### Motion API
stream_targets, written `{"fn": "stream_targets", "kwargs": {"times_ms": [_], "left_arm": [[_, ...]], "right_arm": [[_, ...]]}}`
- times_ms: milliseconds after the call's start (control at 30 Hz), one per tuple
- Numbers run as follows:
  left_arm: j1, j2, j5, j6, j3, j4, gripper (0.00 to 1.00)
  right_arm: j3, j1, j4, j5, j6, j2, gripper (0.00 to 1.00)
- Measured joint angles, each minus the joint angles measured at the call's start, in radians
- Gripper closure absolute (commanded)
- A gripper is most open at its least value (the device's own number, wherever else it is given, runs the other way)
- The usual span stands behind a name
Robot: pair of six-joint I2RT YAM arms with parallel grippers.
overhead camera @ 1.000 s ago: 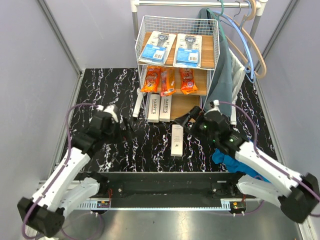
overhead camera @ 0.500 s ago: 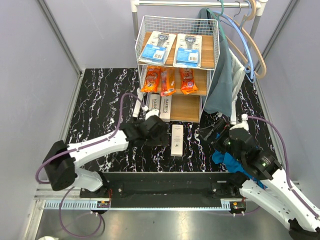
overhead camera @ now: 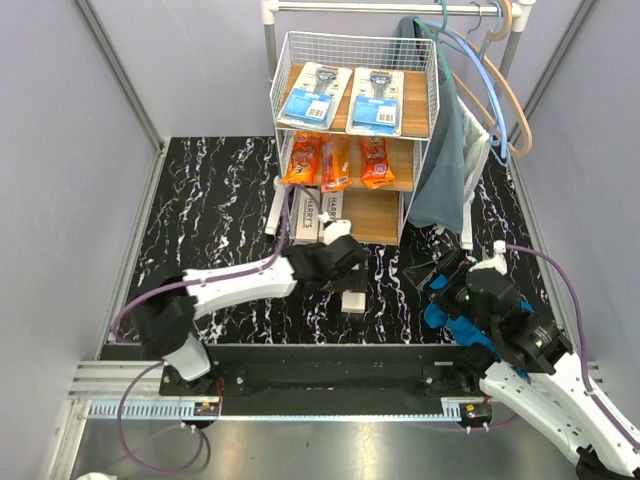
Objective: Place and organize the shaving razors onto the shelf
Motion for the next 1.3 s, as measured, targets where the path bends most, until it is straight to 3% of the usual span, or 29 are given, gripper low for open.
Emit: {"fn": "stream_targets", "kwargs": {"times_ms": [333,667,967,1300], "left_arm": [[-0.051,0.208,-0.001,-0.006,0.104,0.007,0.04],[-0.057,0.322,-0.004,-0.021,0.169,-0.008,0.16],[-0.058,0.359,-0.014,-0.018,0.174,-0.026,0.47],[-0.058,0.356,-0.03,-0.014,0.175,-0.026,0.5]], "right_arm": [[-0.004,0.0,-0.078,0.001,0.02,-0.067,0.01],[-0.004,0.0,-0.142,0.004,0.03,-0.095,0.02],[-0.004,0.0,-0.143,-0.001,0.031,-0.096,0.02],[-0.019,0.0,-0.142,-0.004,0.031,-0.094,0.02]]}}
